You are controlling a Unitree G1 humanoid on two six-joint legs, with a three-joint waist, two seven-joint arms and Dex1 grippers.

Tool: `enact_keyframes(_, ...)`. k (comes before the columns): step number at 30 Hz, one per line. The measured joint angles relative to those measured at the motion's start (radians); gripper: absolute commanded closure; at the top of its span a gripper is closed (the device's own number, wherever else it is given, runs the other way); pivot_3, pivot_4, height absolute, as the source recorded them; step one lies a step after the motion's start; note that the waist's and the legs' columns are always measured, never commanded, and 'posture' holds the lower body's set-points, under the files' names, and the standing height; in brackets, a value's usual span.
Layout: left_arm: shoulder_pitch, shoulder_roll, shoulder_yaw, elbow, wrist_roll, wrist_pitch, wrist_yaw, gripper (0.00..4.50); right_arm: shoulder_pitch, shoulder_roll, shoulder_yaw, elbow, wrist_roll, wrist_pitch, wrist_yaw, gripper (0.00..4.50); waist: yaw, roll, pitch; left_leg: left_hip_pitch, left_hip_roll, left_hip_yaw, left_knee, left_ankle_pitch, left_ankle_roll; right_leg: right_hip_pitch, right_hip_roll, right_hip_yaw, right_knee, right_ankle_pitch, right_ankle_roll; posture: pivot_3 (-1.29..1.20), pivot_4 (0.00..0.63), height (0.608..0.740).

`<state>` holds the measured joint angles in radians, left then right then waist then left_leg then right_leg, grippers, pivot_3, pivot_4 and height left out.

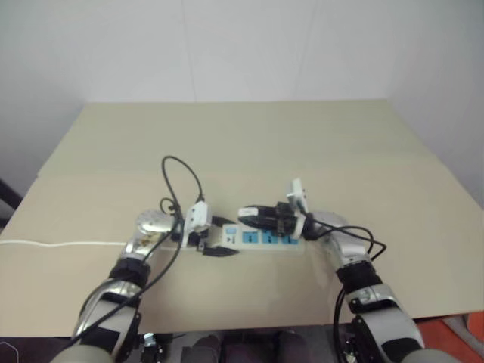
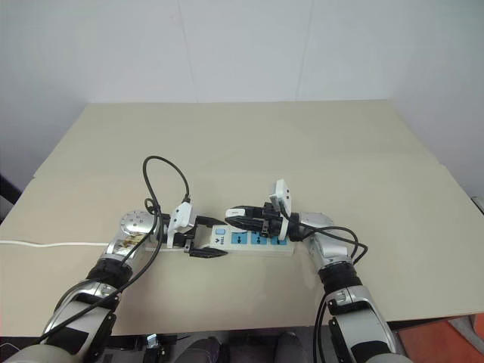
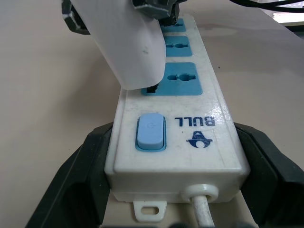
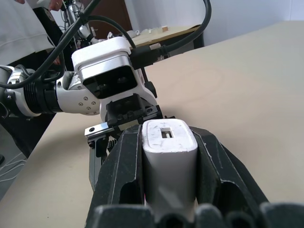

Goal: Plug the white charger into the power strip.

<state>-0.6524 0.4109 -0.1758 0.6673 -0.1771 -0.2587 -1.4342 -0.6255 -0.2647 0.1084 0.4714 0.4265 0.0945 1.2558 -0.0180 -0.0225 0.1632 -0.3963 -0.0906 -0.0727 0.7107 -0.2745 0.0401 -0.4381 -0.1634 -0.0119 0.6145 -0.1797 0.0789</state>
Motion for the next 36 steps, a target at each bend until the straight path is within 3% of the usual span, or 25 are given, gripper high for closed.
enact_keyframes(29,0.004,-0.006,-0.016,-0.025,-0.003,0.044,-0.008,1.22,0.028,-0.019,-0.002,0.063,-0.012,-0.169,0.065,3.39,0.002,0.0,0.0,0.001,0.0,0.0,0.0,0.0,0.0,0.001,0.0,0.0,-0.001,0.0,0.0,0.0,0.15,0.74)
enact_keyframes(36,0.023,-0.006,-0.016,-0.037,-0.004,0.053,0.008,1.22,0.044,-0.013,0.016,0.09,-0.024,-0.247,0.05,3.39,0.001,0.0,0.0,0.015,0.001,0.0,-0.004,-0.004,0.005,0.014,0.001,0.0,-0.003,0.0,0.0,0.0,0.15,0.74)
